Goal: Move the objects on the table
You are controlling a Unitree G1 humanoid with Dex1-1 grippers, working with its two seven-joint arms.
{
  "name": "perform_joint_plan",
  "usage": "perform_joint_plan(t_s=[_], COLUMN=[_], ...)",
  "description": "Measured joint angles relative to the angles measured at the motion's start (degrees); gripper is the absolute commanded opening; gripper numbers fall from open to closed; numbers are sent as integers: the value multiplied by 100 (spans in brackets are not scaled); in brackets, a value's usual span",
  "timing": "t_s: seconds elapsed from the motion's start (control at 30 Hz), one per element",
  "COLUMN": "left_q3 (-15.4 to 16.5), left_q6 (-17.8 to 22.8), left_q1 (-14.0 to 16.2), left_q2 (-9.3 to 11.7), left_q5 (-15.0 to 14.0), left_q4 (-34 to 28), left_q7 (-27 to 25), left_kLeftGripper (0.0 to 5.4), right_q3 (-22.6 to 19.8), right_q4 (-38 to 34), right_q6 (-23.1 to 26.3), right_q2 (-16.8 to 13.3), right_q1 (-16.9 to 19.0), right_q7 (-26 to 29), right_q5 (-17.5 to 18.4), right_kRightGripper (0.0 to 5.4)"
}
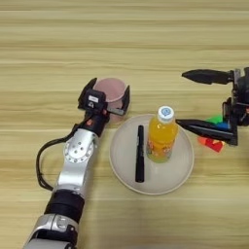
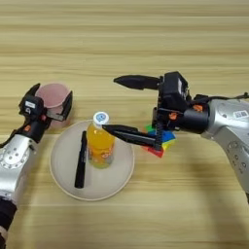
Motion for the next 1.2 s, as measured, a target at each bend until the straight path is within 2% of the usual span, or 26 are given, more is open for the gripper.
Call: perform_joint_plan(t_s=[0.57,0.77,0.97,1.2], left_q3=[6,29,48,42], left_q6=[-62,-208,-382,-543], left_q1=[0,1,11,133], left_q2=[-4,-9,-14,-14], left_q5=[0,-3,-4,-20], left_q4=[25,-54,-272,-812], left_q7=[4,13,12,-8], left_kLeftGripper=[539,539,539,539], right_q3=[0,1,2,2], right_q4=[21,51,53,54], right_q6=[-73,-81,-86,-89], right_q2=[0,0,0,9], right_q1=[1,4,9,16], right_q7=[26,34,59,90], right_q5=[0,-1,-1,-2], right_kRightGripper=[540,540,540,540])
